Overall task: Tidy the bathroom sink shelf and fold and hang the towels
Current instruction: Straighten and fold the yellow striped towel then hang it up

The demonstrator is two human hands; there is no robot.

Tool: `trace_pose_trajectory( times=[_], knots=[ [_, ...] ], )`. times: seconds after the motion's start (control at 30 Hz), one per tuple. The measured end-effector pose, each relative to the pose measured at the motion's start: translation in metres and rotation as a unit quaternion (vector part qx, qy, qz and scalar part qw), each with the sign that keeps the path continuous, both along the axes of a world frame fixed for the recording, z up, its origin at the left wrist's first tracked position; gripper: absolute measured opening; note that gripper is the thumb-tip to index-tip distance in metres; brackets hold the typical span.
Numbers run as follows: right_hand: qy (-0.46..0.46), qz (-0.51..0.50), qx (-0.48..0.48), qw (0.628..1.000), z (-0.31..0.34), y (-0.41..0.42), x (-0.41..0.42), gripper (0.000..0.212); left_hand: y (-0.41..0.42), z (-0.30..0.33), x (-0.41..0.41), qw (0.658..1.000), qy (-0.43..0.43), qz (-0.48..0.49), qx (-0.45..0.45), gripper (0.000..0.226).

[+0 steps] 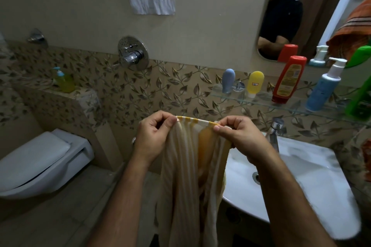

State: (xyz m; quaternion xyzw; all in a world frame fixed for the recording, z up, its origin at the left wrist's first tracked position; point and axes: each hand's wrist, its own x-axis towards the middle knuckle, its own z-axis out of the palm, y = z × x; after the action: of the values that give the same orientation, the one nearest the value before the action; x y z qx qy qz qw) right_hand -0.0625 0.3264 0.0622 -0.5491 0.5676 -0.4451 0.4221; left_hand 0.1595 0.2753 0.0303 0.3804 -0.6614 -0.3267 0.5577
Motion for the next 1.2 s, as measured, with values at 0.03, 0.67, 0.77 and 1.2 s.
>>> trace_pose_trajectory(
  times=[0.03, 0.67, 0.77, 1.2],
  knots=[
    [0.001, -0.003, 0.002, 1.000, -0.001, 0.000, 0.002, 0.011, 0.000, 0.000, -0.001, 1.000, 0.000, 0.001, 0.004, 0.015],
    [-0.084, 0.072, 0.014, 0.994, -0.011, 0.003, 0.034, 0.031, 0.008, -0.003, -0.014, 0.989, -0.089, -0.102, 0.055, 0.012],
    [-0.066, 0.109, 0.021, 0.992, -0.023, 0.002, 0.037, 0.010, 0.007, -0.007, -0.011, 0.987, -0.079, -0.129, 0.062, 0.011],
    [0.031, -0.026, 0.005, 0.999, -0.009, 0.000, 0.013, 0.012, 0.002, -0.016, 0.017, 0.991, 0.022, -0.058, 0.122, 0.022]
  ],
)
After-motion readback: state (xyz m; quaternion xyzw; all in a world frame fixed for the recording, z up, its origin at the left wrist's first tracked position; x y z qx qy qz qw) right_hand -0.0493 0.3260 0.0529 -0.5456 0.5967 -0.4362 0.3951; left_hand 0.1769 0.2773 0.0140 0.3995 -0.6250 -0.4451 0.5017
